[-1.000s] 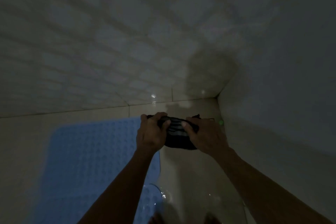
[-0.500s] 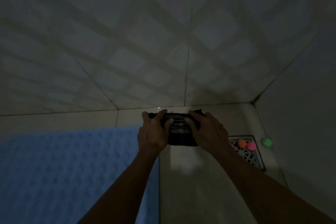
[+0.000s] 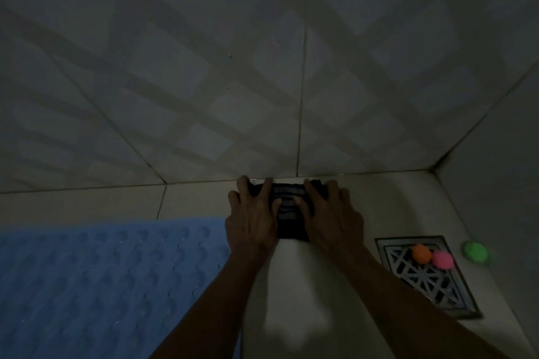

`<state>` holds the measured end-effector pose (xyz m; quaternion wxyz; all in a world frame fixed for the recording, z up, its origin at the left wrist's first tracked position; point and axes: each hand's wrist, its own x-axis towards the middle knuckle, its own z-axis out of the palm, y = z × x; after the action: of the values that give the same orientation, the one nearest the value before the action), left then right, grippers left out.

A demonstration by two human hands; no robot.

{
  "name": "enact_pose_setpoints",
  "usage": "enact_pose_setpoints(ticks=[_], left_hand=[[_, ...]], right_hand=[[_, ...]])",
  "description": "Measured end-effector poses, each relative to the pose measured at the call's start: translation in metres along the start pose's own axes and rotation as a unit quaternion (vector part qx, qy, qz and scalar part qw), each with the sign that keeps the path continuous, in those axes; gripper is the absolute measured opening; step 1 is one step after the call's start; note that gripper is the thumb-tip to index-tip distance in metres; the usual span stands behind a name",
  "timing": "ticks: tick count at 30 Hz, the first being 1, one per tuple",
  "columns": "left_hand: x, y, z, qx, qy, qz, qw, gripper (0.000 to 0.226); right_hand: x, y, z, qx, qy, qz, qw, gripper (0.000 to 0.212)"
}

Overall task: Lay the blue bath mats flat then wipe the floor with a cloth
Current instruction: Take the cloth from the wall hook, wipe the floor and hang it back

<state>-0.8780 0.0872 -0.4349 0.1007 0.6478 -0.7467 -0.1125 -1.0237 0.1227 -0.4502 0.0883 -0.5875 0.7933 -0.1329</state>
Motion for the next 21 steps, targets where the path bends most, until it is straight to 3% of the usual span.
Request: enact_pose_setpoints(ticks=[6,14,21], left_hand=[[-0.001,-0.002,0.009,0.086,0.017,0.029,0.996,0.044],[0.006,0.005,0.014,0.034,0.011,0.001,0.999,0.043],[0.004,0.009,0.012,0.111,-0.006,-0.013,0.994,0.051]], right_hand=[[-0.005,-0.005,0.009,-0.053,0.043,-0.014,0.998,0.055],[0.008,-0.002,0.012,-0.023,0.047,-0.013,0.999,0.048],[0.004,0.000,0.013,-0.044,0.050,-0.012,0.998,0.052]])
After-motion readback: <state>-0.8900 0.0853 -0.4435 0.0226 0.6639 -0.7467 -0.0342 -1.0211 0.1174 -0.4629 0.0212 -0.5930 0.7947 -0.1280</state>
